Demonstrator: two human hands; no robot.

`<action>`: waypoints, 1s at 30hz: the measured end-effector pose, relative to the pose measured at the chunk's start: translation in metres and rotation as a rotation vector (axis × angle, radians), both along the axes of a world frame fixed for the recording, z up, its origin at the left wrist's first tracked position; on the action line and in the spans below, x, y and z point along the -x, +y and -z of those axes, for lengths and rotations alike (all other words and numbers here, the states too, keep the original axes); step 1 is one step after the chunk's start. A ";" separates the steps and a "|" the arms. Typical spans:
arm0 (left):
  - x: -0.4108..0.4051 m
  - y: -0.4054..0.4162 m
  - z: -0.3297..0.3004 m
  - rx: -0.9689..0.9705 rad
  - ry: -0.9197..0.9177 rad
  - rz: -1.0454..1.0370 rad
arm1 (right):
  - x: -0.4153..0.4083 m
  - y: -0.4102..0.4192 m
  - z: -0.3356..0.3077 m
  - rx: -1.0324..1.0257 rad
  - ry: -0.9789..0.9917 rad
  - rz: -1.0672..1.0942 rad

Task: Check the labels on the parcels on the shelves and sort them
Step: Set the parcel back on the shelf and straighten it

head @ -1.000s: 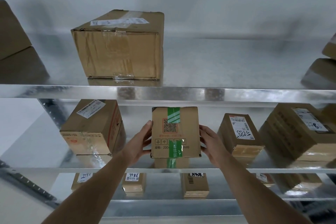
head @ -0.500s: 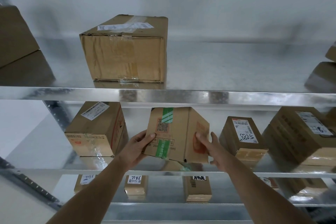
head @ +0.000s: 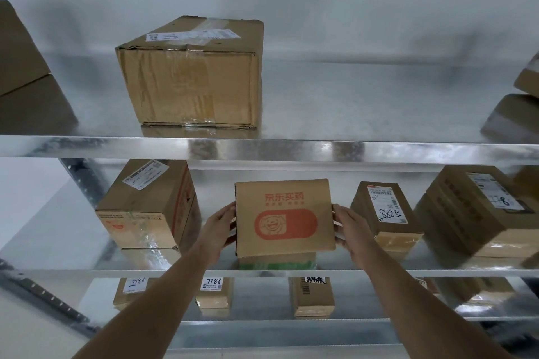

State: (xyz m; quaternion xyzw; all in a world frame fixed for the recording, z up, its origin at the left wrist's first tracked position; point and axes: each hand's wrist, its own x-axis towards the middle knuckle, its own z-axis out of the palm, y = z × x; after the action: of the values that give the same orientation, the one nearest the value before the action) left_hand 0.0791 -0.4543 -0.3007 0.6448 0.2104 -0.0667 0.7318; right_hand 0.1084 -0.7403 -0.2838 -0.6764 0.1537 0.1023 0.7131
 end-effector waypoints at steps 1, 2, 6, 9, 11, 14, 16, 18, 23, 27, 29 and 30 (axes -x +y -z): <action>0.001 0.000 -0.001 0.026 0.006 0.006 | 0.001 -0.001 0.001 0.002 0.006 -0.004; 0.002 0.001 -0.003 0.048 0.011 0.014 | 0.001 -0.002 0.001 0.005 0.009 -0.004; 0.004 0.001 -0.006 0.064 0.009 0.055 | 0.003 -0.001 0.002 0.000 0.027 -0.006; 0.003 0.000 -0.007 0.058 0.007 0.062 | 0.004 -0.001 0.002 -0.001 0.026 -0.007; 0.004 0.000 -0.008 0.062 0.007 0.069 | 0.004 -0.001 0.001 0.004 0.023 -0.009; 0.005 0.001 -0.007 0.072 -0.002 0.081 | 0.004 0.000 0.000 -0.004 0.032 0.003; 0.005 0.001 -0.007 0.078 -0.006 0.081 | 0.004 0.001 -0.001 -0.009 0.032 0.005; 0.005 0.001 -0.005 0.084 -0.007 0.082 | 0.005 0.002 -0.001 -0.017 0.030 0.004; 0.007 0.003 -0.005 0.076 -0.036 0.118 | 0.006 0.001 -0.001 -0.033 0.030 0.002; 0.008 0.004 -0.004 0.025 -0.084 0.190 | 0.005 0.002 0.001 -0.030 0.043 -0.001; 0.009 0.004 -0.005 0.016 -0.096 0.207 | 0.004 0.002 0.003 -0.018 0.046 0.009; 0.010 0.005 -0.005 0.018 -0.101 0.204 | 0.004 0.003 0.005 -0.011 0.043 0.017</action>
State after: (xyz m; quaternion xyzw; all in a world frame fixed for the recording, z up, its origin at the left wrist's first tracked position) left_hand 0.0695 -0.4495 -0.2958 0.6587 0.1060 -0.1102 0.7368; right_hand 0.1049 -0.7378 -0.2889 -0.6687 0.1741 0.1114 0.7142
